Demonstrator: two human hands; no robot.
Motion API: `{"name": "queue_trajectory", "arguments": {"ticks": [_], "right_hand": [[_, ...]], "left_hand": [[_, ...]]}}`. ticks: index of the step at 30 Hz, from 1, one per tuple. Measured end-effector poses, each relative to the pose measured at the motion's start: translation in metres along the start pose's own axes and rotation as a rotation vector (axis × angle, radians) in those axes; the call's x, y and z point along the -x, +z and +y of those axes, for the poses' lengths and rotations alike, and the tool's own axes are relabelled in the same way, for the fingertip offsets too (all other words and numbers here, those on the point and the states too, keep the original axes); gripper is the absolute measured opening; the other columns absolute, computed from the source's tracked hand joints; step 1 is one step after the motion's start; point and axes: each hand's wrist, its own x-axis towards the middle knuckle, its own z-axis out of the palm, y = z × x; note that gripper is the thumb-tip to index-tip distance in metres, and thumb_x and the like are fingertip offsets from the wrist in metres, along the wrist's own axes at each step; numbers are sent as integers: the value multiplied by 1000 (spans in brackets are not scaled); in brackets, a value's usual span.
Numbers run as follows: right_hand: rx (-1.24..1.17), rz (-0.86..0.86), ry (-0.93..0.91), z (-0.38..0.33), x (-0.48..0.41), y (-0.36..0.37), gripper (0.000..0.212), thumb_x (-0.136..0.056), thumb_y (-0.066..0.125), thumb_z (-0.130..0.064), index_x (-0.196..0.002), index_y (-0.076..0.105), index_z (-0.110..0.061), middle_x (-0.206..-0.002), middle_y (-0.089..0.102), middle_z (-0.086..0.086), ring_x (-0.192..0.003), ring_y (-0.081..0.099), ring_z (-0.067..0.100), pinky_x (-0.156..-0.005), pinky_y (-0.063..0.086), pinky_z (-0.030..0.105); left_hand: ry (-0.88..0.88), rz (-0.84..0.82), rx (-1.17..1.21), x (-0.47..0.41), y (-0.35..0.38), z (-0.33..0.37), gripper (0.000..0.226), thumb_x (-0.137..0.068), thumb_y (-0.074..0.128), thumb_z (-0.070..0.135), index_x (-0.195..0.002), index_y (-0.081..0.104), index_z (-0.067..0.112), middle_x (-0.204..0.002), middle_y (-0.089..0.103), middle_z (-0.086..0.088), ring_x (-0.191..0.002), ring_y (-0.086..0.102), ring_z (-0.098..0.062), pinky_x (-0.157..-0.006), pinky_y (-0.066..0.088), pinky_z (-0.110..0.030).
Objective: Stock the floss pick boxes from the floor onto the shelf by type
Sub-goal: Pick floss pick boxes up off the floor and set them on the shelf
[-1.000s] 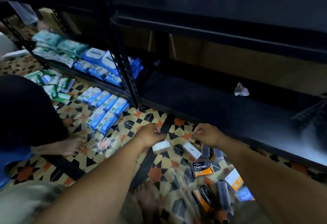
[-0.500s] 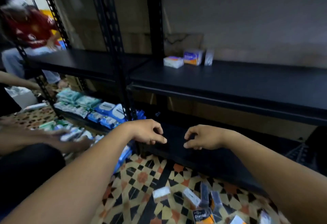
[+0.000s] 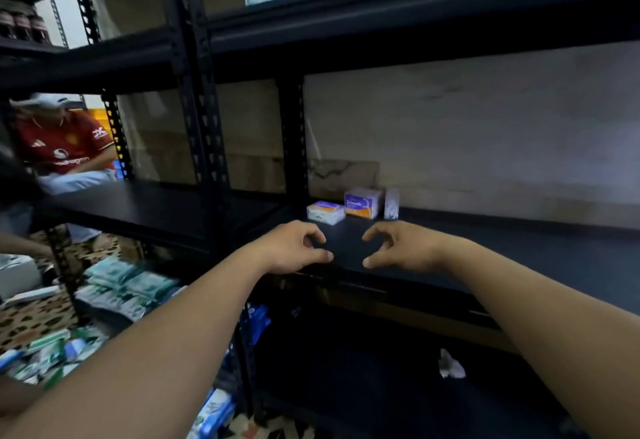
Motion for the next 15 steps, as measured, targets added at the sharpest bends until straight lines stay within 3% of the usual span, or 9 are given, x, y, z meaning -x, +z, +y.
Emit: {"name": "queue_trajectory", "arguments": {"ticks": [5,10,15], "right_hand": [[-79,67,86,46,-30,13,54,-77,79,-48,-123,58,-31,-96,66,-7,-87,63,8,-81,46,24],[-118,278,115,78,-55,22,41,-83,76,-41,-119,60,-32,-106,63,-9,-105,61,9,-89,43,22],[-114,322,146,93,-88,12,38,-85,73,-41,-119,60,-30,-102,62,-9,-96,60,9,-82,40,21]], "left_hand": [[-58,39,97,-39,24,-23,32,-76,79,50,-98,69,30,-95,70,5,-91,67,-13,-86,53,-29],[-101,164,171,-82,44,-39,26,-77,79,44,-96,70,28,-94,69,7,-89,67,-11,-88,54,-32],[-131,266,205,-123,47,-50,21,-80,78,39,-93,70,23,-92,68,5,-86,65,-12,-70,43,-24]]}}
